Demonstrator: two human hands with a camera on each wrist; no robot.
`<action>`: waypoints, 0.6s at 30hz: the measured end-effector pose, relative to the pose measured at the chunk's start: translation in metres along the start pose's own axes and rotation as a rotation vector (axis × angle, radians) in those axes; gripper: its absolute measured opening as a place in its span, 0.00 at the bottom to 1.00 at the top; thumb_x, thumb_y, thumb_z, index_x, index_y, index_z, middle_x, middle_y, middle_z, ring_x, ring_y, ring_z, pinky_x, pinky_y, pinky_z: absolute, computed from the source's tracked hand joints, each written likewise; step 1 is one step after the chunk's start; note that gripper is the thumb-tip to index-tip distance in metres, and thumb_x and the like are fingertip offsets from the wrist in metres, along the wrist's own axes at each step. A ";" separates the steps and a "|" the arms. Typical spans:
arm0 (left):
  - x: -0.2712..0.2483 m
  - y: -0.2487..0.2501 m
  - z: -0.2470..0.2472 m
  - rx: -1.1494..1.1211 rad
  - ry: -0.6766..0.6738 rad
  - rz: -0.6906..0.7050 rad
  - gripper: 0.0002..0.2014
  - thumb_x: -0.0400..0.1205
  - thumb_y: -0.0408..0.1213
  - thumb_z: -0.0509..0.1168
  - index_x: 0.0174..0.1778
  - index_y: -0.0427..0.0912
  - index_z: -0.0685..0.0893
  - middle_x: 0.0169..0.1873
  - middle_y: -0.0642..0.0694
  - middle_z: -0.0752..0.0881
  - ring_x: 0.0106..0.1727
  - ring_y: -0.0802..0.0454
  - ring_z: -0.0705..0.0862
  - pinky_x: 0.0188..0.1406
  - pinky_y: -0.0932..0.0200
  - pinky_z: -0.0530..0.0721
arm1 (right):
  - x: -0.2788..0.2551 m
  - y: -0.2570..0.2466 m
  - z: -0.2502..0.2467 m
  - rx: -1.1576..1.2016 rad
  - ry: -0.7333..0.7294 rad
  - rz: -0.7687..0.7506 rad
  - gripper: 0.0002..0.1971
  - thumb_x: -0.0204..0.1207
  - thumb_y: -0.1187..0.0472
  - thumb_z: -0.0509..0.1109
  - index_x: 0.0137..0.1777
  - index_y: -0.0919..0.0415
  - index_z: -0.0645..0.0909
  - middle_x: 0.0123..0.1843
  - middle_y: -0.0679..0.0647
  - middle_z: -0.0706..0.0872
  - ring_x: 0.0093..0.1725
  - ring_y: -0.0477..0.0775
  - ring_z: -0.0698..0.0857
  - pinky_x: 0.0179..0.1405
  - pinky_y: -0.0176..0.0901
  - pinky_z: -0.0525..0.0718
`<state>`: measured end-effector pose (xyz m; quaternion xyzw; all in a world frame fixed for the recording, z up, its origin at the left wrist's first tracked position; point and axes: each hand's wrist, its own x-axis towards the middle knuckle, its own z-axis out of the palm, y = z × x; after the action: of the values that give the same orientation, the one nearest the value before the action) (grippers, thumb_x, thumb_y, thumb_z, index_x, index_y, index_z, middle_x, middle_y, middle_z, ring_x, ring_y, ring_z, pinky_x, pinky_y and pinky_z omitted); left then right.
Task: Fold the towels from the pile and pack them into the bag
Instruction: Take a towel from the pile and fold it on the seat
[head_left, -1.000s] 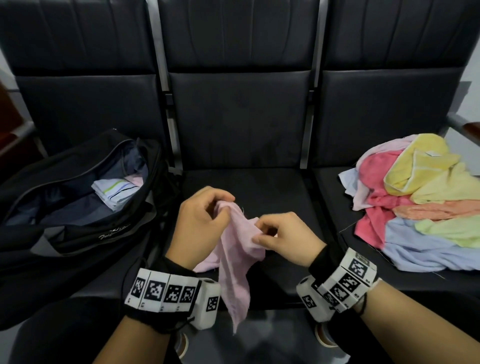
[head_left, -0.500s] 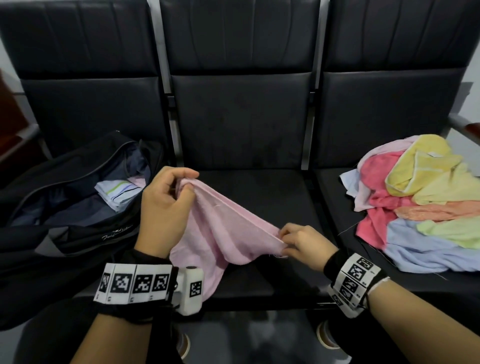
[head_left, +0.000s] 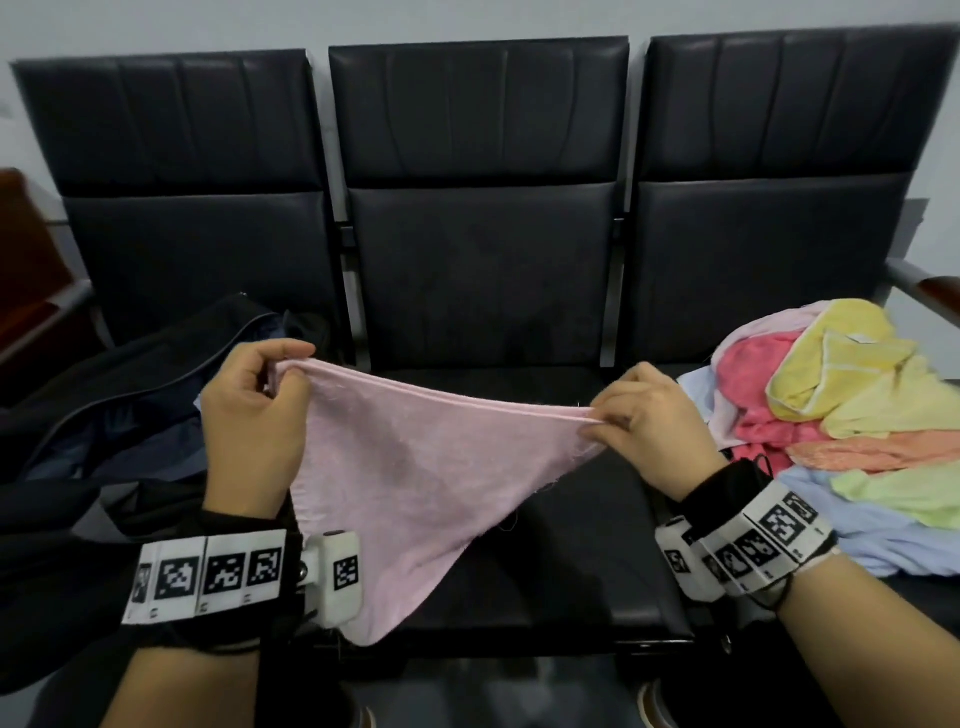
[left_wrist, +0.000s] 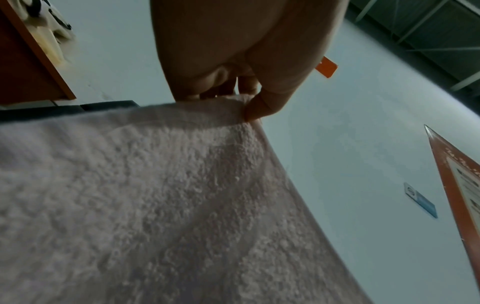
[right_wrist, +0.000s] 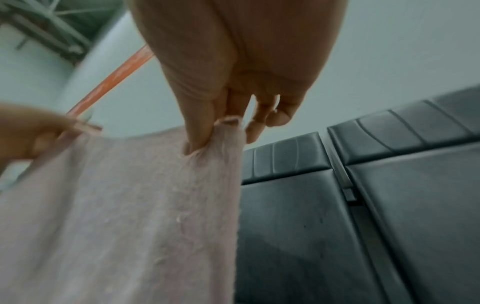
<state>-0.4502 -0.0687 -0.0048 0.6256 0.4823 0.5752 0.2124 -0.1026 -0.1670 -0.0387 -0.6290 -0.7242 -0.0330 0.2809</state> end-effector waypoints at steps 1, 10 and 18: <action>0.001 -0.003 -0.001 0.011 0.013 -0.007 0.13 0.78 0.28 0.62 0.52 0.44 0.89 0.47 0.45 0.89 0.41 0.59 0.82 0.44 0.62 0.80 | 0.003 0.000 -0.002 0.096 0.040 0.054 0.03 0.68 0.58 0.83 0.37 0.55 0.92 0.39 0.42 0.89 0.42 0.46 0.79 0.45 0.41 0.79; 0.010 -0.001 -0.012 0.010 0.093 0.018 0.13 0.77 0.34 0.62 0.52 0.48 0.89 0.48 0.49 0.90 0.44 0.61 0.86 0.44 0.70 0.83 | 0.011 -0.011 -0.027 0.471 0.325 0.211 0.06 0.73 0.64 0.79 0.43 0.51 0.89 0.39 0.40 0.89 0.40 0.40 0.86 0.41 0.27 0.81; 0.007 0.016 -0.021 -0.081 0.176 0.094 0.13 0.76 0.35 0.64 0.46 0.59 0.89 0.41 0.55 0.90 0.37 0.61 0.85 0.36 0.67 0.82 | 0.010 -0.027 -0.065 0.602 0.482 0.199 0.09 0.77 0.61 0.77 0.45 0.43 0.87 0.36 0.44 0.89 0.26 0.47 0.86 0.22 0.36 0.84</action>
<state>-0.4649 -0.0755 0.0171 0.5856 0.4455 0.6564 0.1669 -0.1044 -0.1899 0.0285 -0.5598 -0.5503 0.0616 0.6164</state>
